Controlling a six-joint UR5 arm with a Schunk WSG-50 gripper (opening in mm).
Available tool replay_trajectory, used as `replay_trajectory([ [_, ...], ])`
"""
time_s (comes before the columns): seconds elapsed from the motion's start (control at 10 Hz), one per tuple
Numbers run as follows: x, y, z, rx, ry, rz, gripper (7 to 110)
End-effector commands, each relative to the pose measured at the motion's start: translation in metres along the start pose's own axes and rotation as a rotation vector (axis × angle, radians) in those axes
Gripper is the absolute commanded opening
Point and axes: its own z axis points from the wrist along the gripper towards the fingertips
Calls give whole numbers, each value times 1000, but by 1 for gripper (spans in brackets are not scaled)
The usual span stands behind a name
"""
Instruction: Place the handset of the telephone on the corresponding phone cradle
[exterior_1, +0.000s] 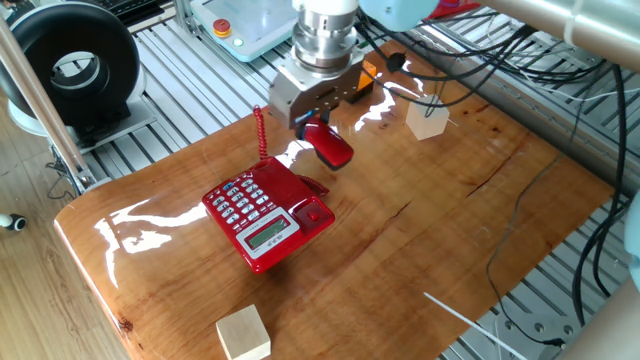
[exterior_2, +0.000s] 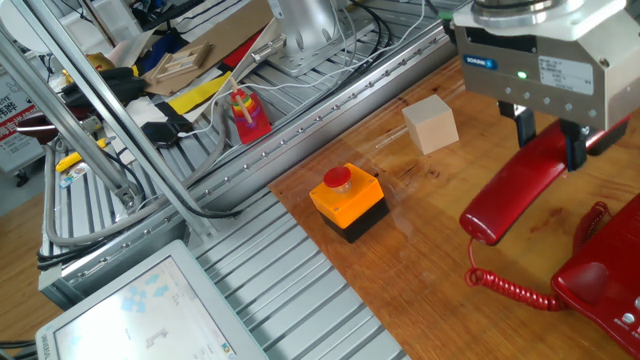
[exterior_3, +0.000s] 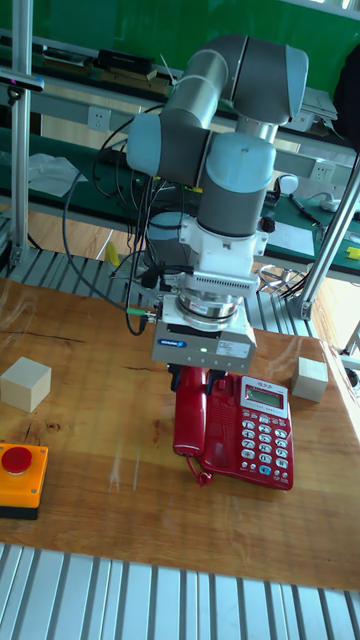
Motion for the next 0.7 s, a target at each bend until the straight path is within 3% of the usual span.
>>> replay_trajectory([
  [0.0,-8,6,2,-13,-7,50,7],
  [0.6,9,37,0,-47,10,142,7],
])
